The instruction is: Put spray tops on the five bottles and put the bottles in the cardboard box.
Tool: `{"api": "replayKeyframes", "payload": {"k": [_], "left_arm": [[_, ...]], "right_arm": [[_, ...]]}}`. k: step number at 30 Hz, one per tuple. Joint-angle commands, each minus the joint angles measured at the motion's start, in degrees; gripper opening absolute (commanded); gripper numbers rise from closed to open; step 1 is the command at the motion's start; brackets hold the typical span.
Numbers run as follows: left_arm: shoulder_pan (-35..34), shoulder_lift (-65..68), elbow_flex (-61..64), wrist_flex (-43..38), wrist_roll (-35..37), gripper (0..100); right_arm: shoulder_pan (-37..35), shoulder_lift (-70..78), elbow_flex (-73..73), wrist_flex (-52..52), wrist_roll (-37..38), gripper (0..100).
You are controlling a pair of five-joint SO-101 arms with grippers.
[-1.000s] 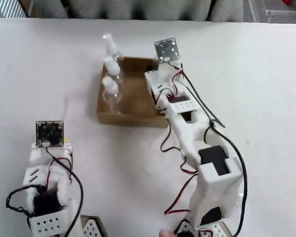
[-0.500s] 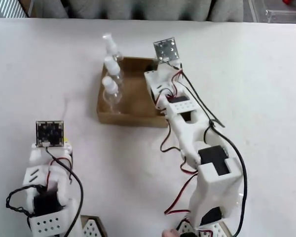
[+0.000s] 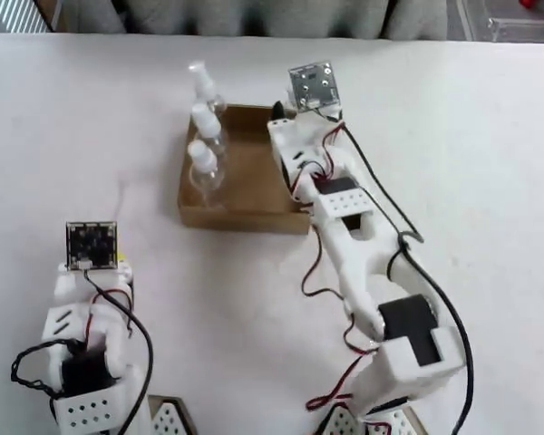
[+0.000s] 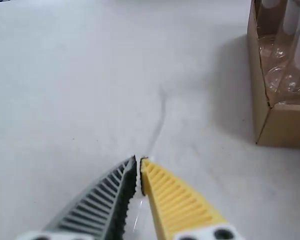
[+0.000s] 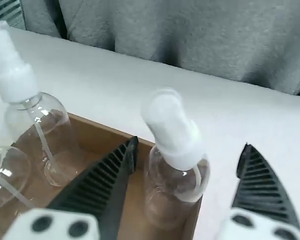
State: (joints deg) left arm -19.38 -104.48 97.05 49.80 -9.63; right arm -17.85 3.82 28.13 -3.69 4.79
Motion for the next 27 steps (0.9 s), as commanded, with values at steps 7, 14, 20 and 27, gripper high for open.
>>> {"api": "replayKeyframes", "payload": {"k": [7,14,20,27], "left_arm": [[-0.22,-0.31,-0.09,-1.14,-0.7,3],[-0.22,-0.31,-0.09,-1.14,-0.7,3],[-0.22,-0.31,-0.09,-1.14,-0.7,3],[-0.22,-0.31,-0.09,-0.88,-0.7,3]], "right_arm": [[0.4,-21.05,8.53,3.03,0.44,27.4],[0.4,-40.13,15.12,19.3,0.53,27.2],[3.56,-57.98,19.87,37.58,0.62,27.2],[12.7,-69.05,19.96,62.55,9.41,27.2]]}}
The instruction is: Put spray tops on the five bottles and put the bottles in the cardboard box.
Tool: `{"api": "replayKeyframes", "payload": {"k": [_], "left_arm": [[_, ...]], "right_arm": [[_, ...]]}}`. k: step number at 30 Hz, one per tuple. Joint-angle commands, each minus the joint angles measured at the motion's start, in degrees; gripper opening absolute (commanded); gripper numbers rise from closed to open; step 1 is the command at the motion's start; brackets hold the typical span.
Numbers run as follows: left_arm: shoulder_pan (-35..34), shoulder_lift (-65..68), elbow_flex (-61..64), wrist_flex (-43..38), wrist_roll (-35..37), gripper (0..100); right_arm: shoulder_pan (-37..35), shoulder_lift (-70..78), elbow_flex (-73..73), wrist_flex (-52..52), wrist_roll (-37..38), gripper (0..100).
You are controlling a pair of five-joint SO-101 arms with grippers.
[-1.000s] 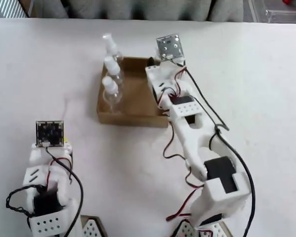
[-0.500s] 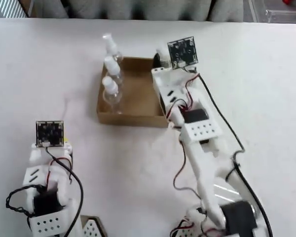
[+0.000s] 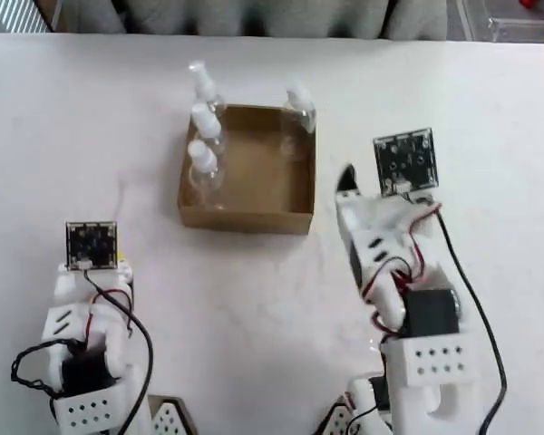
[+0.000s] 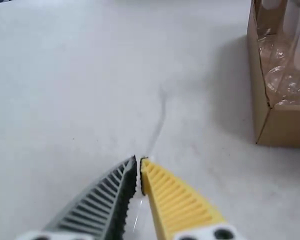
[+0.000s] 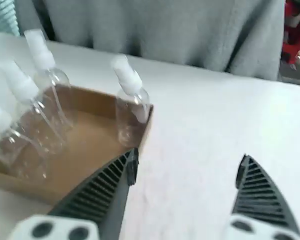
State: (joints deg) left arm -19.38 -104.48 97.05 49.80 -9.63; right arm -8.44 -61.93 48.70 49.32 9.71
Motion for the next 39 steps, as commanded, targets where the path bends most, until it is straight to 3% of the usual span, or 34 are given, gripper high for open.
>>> {"api": "replayKeyframes", "payload": {"k": [1,14,19,23,26,30,36,39], "left_arm": [[-0.22,-0.31,-0.09,-0.79,-0.7,3],[-0.22,-0.31,-0.09,-0.7,-0.7,3],[-0.22,-0.31,-0.09,-0.7,-0.7,3],[-0.22,-0.31,-0.09,-0.7,-0.7,3],[-0.22,-0.31,-0.09,-0.79,-0.7,3],[-0.22,-0.31,-0.09,-0.97,-0.7,3],[-0.22,-0.31,-0.09,-1.14,-0.7,3],[-0.22,-0.31,-0.09,-1.14,-0.7,3]], "right_arm": [[4.35,-3.47,-0.62,12.88,5.89,27.2],[19.47,0.66,-0.62,44.88,26.81,27.2],[26.77,8.84,-0.97,45.76,34.11,27.2],[31.78,13.23,-1.05,48.75,46.59,26.5],[36.62,13.23,-0.97,49.01,54.33,18.0],[40.92,13.85,-0.79,49.01,58.46,0.7],[47.69,13.93,-0.62,49.1,60.31,1.2],[51.56,13.85,2.9,49.1,68.84,1.5]]}}
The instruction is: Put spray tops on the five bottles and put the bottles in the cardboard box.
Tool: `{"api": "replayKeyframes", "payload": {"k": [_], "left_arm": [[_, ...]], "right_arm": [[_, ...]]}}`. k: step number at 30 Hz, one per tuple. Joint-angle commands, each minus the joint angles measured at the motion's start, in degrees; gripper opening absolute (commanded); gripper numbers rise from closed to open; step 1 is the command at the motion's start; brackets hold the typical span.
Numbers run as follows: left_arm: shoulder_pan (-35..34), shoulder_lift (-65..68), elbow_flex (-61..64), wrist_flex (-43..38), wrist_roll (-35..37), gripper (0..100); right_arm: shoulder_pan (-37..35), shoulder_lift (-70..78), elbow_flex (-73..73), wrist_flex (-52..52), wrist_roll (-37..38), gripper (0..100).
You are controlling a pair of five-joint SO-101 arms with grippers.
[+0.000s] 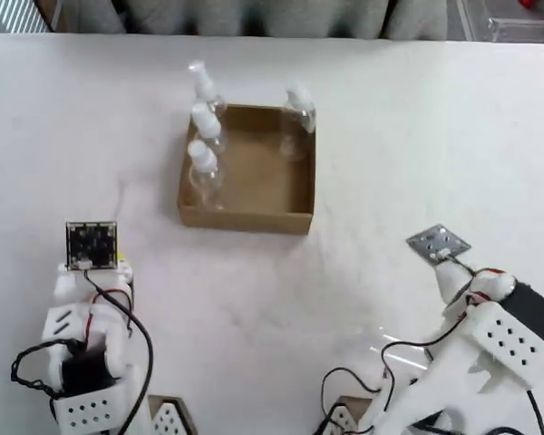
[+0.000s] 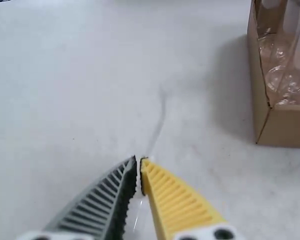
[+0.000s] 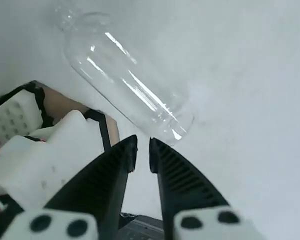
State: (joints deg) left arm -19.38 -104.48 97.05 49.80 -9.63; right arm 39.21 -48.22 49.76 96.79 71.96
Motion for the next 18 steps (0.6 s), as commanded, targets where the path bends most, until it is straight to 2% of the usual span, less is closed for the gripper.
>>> {"api": "replayKeyframes", "payload": {"k": [1,3,6,12,14,18], "left_arm": [[-0.22,-0.31,-0.09,-1.14,-0.7,3],[-0.22,-0.31,-0.09,-1.14,-0.7,3],[-0.22,-0.31,-0.09,-1.14,-0.7,3],[-0.22,-0.31,-0.09,-1.14,-0.7,3],[-0.22,-0.31,-0.09,-1.14,-0.7,3],[-0.22,-0.31,-0.09,-1.14,-0.7,3]], "right_arm": [[5.41,0.13,2.9,1.63,9.67,1.5],[8.04,0.13,4.22,1.63,14.24,1.5],[10.07,0.13,5.01,1.45,15.56,1.5],[6.46,-0.4,10.37,-0.48,14.95,1.5],[3.82,-0.04,12.22,-3.03,12.4,1.5],[-3.3,0.13,14.33,-8.92,1.93,1.5]]}}
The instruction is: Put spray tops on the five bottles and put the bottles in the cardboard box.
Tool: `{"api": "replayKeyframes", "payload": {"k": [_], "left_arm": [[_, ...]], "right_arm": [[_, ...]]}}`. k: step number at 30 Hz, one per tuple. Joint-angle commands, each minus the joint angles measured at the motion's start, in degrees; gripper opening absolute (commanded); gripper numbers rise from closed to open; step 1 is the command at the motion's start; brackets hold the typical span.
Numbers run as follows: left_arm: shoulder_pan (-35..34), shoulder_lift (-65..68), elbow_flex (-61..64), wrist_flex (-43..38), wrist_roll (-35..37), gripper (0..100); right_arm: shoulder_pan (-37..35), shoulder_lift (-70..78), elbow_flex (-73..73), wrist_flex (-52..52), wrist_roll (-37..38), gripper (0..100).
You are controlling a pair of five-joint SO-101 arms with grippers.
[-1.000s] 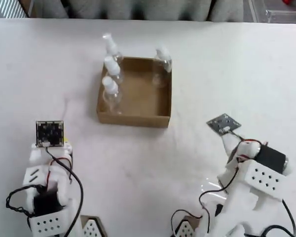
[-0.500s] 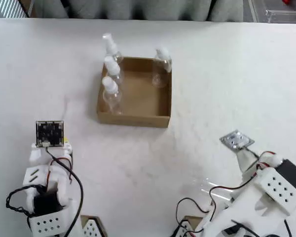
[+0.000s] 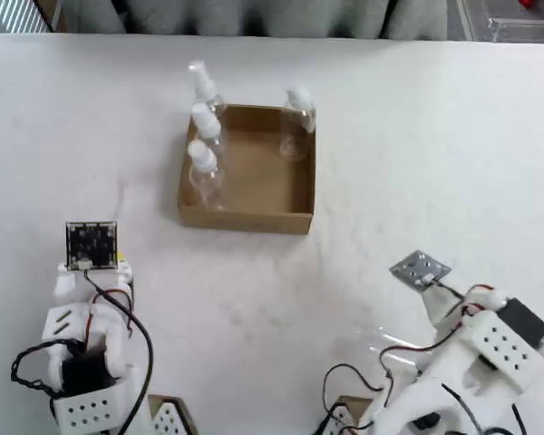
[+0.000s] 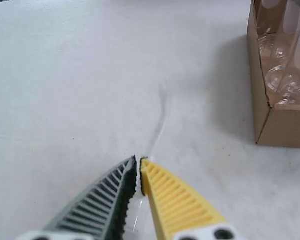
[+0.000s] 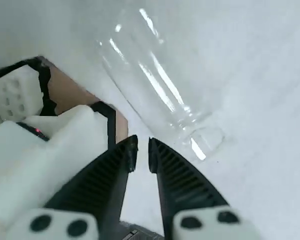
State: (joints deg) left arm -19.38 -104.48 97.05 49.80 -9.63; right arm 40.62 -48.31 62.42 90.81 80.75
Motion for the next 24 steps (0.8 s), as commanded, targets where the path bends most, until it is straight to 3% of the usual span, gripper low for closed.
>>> {"api": "replayKeyframes", "payload": {"k": [1,11,17,24], "left_arm": [[-0.22,-0.31,-0.09,-1.14,-0.7,3],[-0.22,-0.31,-0.09,-0.97,-0.7,3],[-0.22,-0.31,-0.09,-0.97,-0.7,3],[-0.4,-0.31,-0.09,-0.97,-0.7,3]], "right_arm": [[-6.46,0.22,1.93,-3.91,-9.23,1.5],[-18.42,-0.22,1.58,-12.7,-25.49,1.7],[-19.65,0.31,-4.92,-11.74,-26.02,1.8],[-24.84,4.09,-2.46,-13.32,-26.29,1.8]]}}
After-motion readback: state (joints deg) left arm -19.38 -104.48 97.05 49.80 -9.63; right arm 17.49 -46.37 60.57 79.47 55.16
